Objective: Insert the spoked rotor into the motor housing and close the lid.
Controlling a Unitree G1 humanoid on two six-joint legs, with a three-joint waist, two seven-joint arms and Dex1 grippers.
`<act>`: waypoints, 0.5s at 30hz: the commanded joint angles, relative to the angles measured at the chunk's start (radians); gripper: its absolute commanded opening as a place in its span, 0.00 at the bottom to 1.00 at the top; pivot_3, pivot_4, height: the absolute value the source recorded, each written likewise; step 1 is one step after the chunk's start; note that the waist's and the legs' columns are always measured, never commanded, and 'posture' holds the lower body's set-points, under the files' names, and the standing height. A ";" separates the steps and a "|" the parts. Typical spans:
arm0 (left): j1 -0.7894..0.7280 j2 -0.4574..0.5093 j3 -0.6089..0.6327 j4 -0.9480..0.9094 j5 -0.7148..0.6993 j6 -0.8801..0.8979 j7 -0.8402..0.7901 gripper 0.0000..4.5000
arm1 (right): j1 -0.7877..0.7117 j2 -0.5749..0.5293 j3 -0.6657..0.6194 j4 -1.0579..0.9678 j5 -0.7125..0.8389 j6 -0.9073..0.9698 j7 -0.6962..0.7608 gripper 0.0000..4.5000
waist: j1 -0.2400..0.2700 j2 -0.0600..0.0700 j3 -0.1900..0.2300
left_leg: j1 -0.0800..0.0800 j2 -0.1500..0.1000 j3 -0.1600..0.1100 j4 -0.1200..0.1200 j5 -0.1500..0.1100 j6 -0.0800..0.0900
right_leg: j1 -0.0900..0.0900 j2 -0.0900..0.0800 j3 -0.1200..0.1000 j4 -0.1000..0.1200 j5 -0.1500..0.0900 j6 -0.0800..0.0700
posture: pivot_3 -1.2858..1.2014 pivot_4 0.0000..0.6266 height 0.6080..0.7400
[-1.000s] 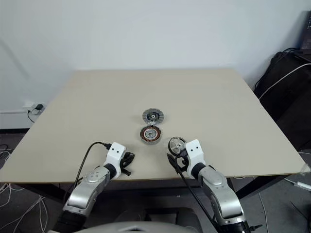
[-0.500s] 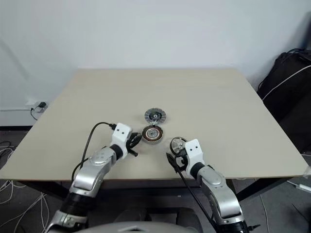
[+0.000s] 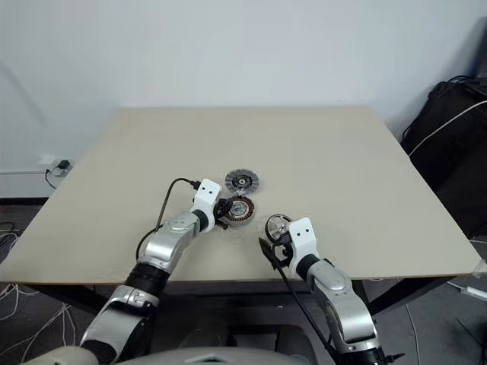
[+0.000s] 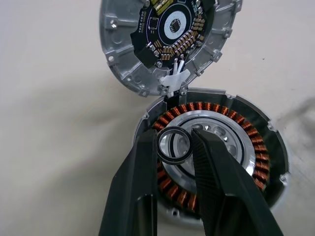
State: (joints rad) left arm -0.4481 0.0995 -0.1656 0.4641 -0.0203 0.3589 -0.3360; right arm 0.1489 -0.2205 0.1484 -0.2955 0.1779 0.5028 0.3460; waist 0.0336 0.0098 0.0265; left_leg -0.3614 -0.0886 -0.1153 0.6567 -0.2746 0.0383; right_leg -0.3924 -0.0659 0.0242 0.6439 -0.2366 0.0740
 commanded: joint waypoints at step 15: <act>-0.050 -0.030 0.005 0.108 0.014 -0.070 -0.024 0.15 | 0.002 0.011 -0.012 -0.050 0.008 -0.026 -0.010 1.00 | -0.003 0.000 0.000 | 0.000 0.000 0.000 0.000 0.000 0.000 | 0.000 0.000 0.000 0.000 0.000 0.000 | 0.52 0.00 1.00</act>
State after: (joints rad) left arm -0.4692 0.0771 -0.1664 0.5666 -0.0110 0.3131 -0.3607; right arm 0.1621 -0.2162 0.1483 -0.2958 0.1779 0.5007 0.3409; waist 0.0308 0.0095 0.0266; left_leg -0.3615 -0.0886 -0.1154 0.6572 -0.2746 0.0384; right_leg -0.3923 -0.0657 0.0244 0.6441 -0.2363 0.0743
